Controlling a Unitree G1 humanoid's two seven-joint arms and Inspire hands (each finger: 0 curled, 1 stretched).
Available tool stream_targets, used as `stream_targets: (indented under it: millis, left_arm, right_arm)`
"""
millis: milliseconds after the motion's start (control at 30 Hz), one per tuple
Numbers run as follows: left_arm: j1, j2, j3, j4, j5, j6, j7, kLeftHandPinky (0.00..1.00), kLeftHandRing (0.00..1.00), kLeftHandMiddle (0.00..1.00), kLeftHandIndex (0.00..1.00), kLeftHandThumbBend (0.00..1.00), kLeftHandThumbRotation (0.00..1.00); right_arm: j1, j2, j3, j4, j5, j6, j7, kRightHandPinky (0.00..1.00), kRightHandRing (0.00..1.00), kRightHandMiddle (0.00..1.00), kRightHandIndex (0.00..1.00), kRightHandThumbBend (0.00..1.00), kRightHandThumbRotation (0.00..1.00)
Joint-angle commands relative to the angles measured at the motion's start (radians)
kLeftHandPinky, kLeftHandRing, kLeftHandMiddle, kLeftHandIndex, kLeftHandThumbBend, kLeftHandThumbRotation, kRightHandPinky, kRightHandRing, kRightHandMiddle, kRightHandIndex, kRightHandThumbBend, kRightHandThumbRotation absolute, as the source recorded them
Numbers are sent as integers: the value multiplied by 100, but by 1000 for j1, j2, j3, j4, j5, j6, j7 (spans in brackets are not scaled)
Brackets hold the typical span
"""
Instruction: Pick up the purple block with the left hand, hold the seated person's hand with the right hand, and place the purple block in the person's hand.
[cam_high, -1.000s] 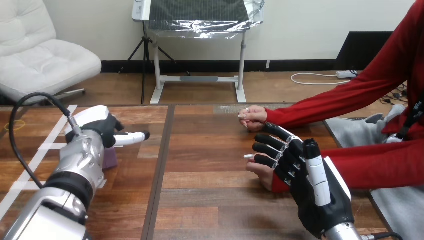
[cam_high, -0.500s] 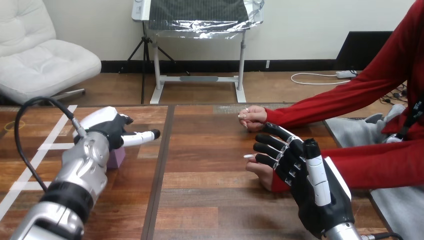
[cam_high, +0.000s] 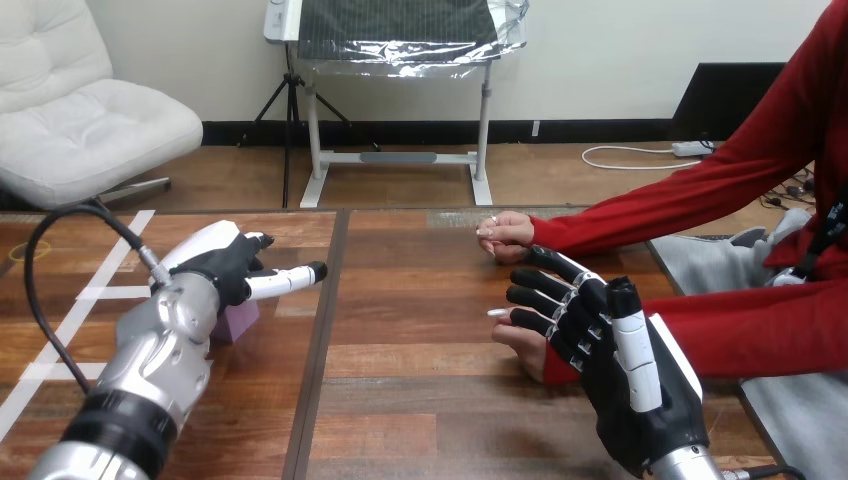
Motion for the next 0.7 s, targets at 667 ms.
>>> stream_targets:
  millis: [667]
  left_arm:
    - [78, 15, 109, -214, 26, -132, 277, 96, 89, 89, 90, 59, 48]
  right_arm:
    - [-80, -14, -2, -11, -1, -17, 3, 79, 81, 79, 81, 89, 88]
